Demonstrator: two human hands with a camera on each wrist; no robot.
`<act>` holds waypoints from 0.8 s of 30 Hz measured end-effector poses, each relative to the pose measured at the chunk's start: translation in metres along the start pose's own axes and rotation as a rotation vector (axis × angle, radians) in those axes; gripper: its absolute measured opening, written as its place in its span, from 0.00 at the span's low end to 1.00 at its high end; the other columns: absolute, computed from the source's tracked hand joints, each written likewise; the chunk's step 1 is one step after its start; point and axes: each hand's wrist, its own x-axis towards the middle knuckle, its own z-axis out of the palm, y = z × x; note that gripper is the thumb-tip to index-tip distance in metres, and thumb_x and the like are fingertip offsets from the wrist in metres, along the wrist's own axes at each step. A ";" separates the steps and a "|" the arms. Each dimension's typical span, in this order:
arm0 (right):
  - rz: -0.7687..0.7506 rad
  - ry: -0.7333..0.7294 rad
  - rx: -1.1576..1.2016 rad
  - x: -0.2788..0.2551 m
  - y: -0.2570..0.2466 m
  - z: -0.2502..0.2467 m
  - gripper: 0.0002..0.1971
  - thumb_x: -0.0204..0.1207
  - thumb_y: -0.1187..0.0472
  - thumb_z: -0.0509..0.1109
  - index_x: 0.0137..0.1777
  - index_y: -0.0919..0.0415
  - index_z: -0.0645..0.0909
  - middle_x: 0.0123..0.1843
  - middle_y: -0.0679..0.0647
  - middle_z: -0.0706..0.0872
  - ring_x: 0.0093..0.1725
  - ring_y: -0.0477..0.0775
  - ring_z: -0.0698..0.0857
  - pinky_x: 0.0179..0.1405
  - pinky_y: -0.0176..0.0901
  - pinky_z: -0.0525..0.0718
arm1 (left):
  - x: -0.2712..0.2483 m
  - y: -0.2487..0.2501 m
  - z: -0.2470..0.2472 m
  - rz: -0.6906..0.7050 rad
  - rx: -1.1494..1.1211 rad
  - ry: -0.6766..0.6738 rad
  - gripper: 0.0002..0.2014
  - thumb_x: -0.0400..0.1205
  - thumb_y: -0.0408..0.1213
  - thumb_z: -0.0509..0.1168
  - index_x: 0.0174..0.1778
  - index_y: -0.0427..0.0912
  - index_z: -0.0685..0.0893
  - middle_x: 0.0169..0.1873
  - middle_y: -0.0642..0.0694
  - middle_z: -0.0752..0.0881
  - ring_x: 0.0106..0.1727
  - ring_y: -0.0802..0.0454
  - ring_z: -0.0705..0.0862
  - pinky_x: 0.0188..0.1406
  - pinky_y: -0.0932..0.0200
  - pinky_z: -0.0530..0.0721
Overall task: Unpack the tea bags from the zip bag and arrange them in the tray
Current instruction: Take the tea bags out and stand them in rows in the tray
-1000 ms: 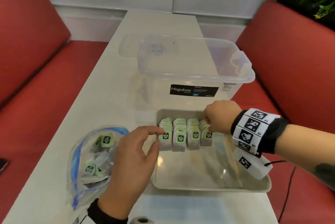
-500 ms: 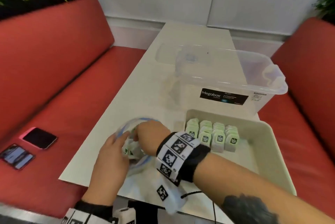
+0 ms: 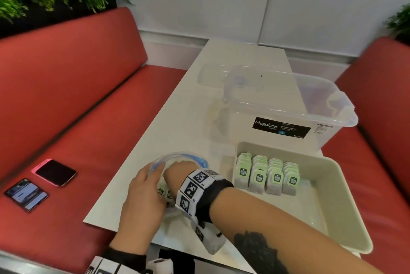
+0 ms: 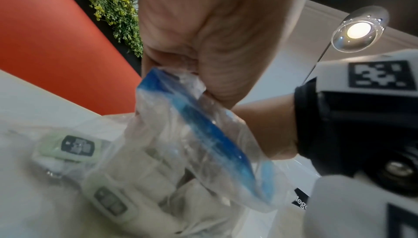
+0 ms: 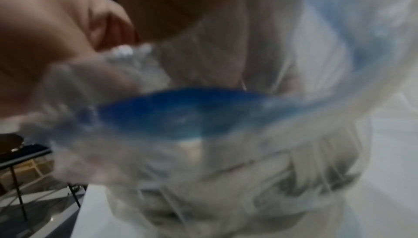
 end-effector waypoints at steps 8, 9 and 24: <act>-0.054 0.291 0.467 -0.018 0.022 -0.022 0.07 0.71 0.63 0.74 0.45 0.61 0.79 0.41 0.55 0.82 0.42 0.58 0.80 0.35 0.42 0.75 | 0.010 0.005 -0.012 -0.074 -0.145 0.022 0.23 0.80 0.23 0.57 0.68 0.47 0.79 0.76 0.44 0.68 0.76 0.50 0.66 0.66 0.68 0.59; -0.043 0.321 0.551 -0.023 0.027 -0.025 0.09 0.68 0.62 0.76 0.44 0.59 0.79 0.39 0.53 0.81 0.41 0.56 0.79 0.34 0.42 0.75 | 0.010 0.008 -0.013 -0.083 -0.190 0.033 0.21 0.81 0.25 0.56 0.67 0.46 0.80 0.76 0.44 0.68 0.76 0.51 0.66 0.65 0.69 0.58; 0.077 0.509 0.980 -0.067 0.066 -0.044 0.18 0.65 0.50 0.81 0.47 0.55 0.76 0.33 0.47 0.80 0.31 0.45 0.79 0.32 0.40 0.78 | 0.015 0.096 -0.012 -0.265 -1.461 -0.159 0.24 0.77 0.44 0.58 0.71 0.47 0.72 0.56 0.46 0.89 0.54 0.49 0.88 0.39 0.57 0.89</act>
